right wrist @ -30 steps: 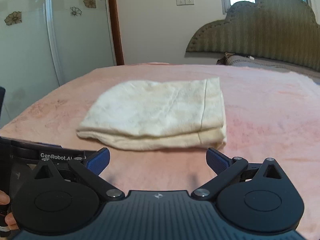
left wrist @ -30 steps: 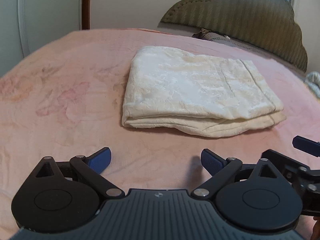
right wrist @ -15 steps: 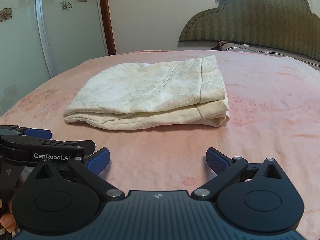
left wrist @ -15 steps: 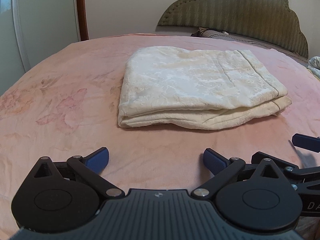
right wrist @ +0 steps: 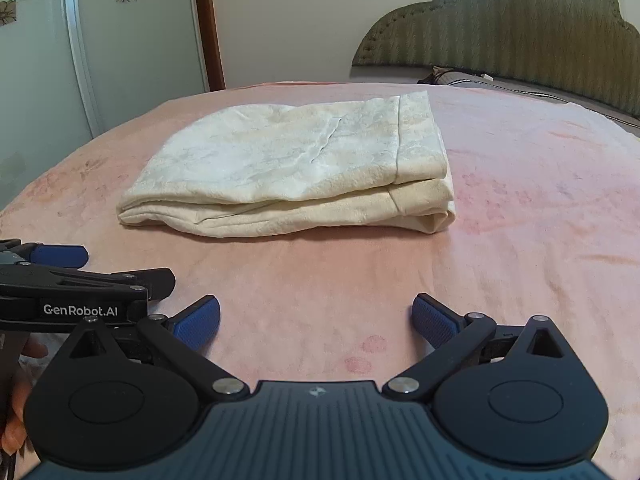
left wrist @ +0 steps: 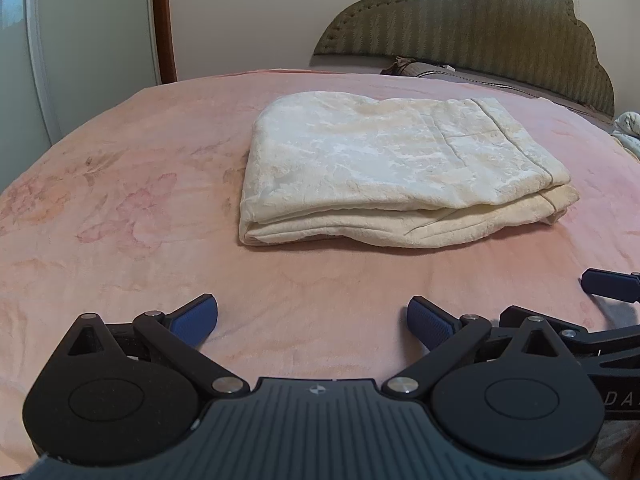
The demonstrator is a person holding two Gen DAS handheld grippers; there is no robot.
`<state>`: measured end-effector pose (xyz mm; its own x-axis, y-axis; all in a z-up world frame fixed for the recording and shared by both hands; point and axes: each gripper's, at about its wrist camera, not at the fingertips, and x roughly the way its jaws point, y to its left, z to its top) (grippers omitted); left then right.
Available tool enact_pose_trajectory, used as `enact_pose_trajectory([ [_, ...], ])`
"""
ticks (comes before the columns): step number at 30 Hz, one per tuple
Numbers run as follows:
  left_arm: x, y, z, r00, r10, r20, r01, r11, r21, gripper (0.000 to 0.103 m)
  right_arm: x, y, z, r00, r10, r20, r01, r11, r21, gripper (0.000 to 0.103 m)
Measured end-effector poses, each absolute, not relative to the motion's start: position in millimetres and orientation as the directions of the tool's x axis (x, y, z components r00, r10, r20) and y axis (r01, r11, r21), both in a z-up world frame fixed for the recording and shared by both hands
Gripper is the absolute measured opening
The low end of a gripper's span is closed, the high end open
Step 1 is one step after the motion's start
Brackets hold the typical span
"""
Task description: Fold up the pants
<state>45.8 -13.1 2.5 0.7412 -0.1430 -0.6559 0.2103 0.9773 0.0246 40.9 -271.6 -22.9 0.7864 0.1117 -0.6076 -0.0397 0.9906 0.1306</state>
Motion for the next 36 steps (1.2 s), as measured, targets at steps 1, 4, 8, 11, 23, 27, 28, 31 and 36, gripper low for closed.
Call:
enact_pose_trajectory([
  [1, 45, -13, 2, 0.744, -0.142, -0.653, 0.206, 0.978, 0.022, 0.103, 41, -272, -23, 0.786, 0.112, -0.608, -0.039, 0.991, 0.131, 0.103],
  [4, 44, -14, 1, 0.752, -0.139, -0.644, 0.205, 0.978, 0.029, 0.103, 40, -271, -24, 0.783, 0.105, -0.614, -0.036, 0.992, 0.123, 0.103],
  [8, 44, -9, 2, 0.747, -0.149, -0.648, 0.204, 0.979, 0.01, 0.103, 36, -274, -22, 0.795, 0.098, -0.599, -0.023, 0.991, 0.132, 0.103],
  [11, 40, -5, 3, 0.748, -0.138, -0.65, 0.199, 0.98, 0.022, 0.103, 35, -281, -22, 0.795, 0.079, -0.602, 0.009, 0.99, 0.142, 0.103],
  [23, 39, -5, 1, 0.749, -0.131, -0.649, 0.199, 0.98, 0.032, 0.103, 39, -282, -26, 0.772, 0.052, -0.634, 0.004, 0.996, 0.087, 0.103],
  [27, 40, -5, 1, 0.75, -0.131, -0.649, 0.198, 0.98, 0.031, 0.103, 39, -283, -26, 0.771, 0.052, -0.634, 0.004, 0.996, 0.087, 0.103],
  [28, 40, -4, 1, 0.749, -0.131, -0.649, 0.199, 0.98, 0.031, 0.103, 38, -283, -26, 0.771, 0.052, -0.634, 0.004, 0.996, 0.086, 0.103],
  [31, 40, -5, 1, 0.749, -0.131, -0.649, 0.199, 0.98, 0.032, 0.103, 39, -283, -26, 0.771, 0.053, -0.634, 0.004, 0.996, 0.087, 0.103],
  [36, 40, -4, 1, 0.749, -0.132, -0.649, 0.199, 0.979, 0.031, 0.103, 39, -282, -26, 0.772, 0.052, -0.634, 0.004, 0.996, 0.087, 0.103],
])
